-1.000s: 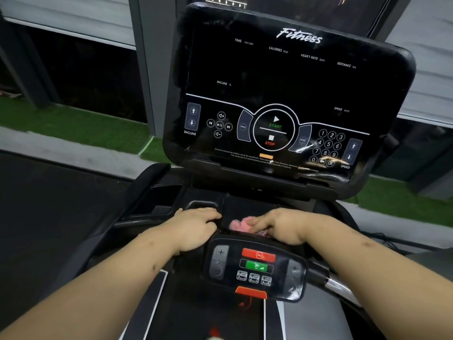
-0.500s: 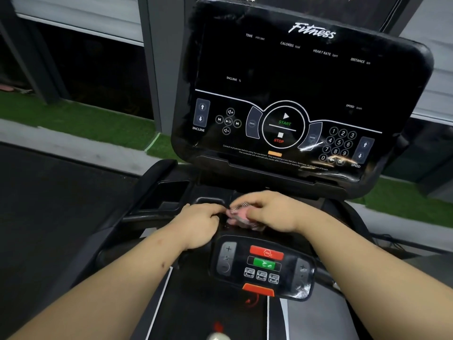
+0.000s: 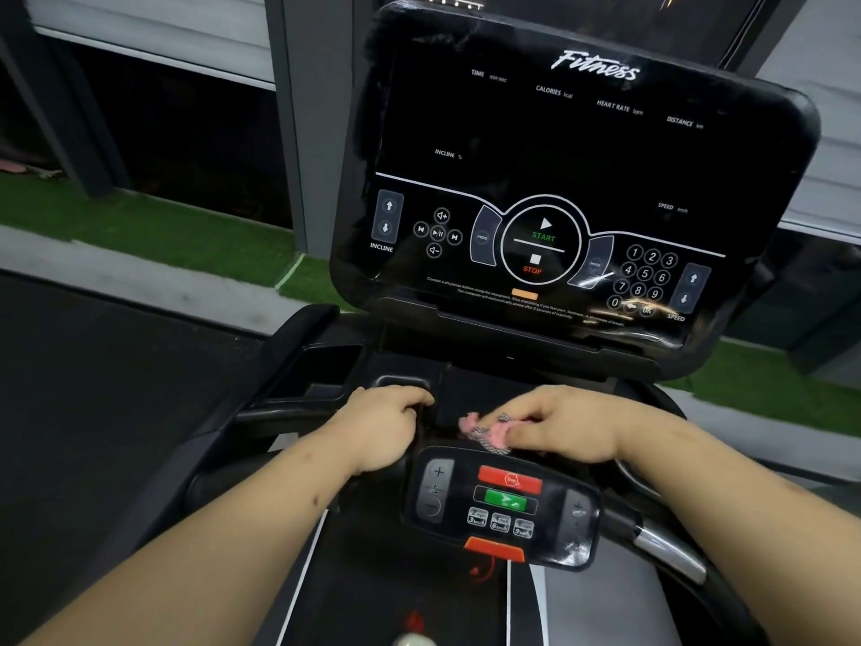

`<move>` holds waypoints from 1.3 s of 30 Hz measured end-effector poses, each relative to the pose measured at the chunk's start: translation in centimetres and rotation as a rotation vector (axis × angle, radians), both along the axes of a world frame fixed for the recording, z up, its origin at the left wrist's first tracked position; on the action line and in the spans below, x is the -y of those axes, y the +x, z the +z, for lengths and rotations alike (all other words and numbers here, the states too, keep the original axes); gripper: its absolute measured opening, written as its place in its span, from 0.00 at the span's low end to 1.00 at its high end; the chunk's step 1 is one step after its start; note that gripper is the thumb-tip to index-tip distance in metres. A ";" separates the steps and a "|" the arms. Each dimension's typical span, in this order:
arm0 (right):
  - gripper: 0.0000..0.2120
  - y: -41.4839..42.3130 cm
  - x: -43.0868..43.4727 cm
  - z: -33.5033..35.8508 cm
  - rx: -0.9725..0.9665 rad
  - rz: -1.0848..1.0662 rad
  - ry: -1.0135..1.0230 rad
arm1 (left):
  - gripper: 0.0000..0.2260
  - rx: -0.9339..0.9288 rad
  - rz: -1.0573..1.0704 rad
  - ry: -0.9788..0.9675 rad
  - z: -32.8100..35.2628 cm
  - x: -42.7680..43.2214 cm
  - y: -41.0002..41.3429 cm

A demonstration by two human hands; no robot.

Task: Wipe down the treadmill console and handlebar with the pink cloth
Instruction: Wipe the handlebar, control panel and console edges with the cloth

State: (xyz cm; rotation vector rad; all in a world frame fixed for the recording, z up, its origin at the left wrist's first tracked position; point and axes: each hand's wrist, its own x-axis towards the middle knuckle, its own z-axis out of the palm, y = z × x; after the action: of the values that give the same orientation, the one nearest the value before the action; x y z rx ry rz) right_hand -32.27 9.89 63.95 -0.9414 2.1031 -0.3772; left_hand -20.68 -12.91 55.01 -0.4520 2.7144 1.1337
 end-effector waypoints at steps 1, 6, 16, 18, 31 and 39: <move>0.13 0.1 0.0 0.0 0.021 -0.012 -0.002 | 0.19 0.000 0.004 -0.004 0.0 0.0 0.0; 0.15 2.4 5.0 -0.1 -0.064 0.081 0.004 | 0.17 -0.018 -0.017 0.007 -0.3 0.4 0.0; 0.13 2.3 1.5 0.6 -0.042 -0.016 -0.019 | 0.16 0.014 0.009 0.002 -0.6 0.6 -0.1; 0.13 1.8 -0.7 0.5 -0.021 -0.074 -0.020 | 0.16 0.015 0.008 -0.008 -0.5 0.5 -0.1; 0.15 4.3 0.7 0.3 -0.139 -0.152 -0.078 | 0.15 -0.014 0.020 -0.102 1.9 -1.2 0.4; 0.19 6.5 -0.8 -0.4 -0.291 -0.168 -0.176 | 0.15 -0.133 0.064 -0.089 3.7 -4.2 2.9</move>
State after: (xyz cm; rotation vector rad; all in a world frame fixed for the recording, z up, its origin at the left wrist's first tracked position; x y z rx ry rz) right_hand -25.80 10.64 63.58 -0.9694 2.4555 -0.5460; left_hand -17.77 -8.66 58.69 -0.4965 2.8945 1.0982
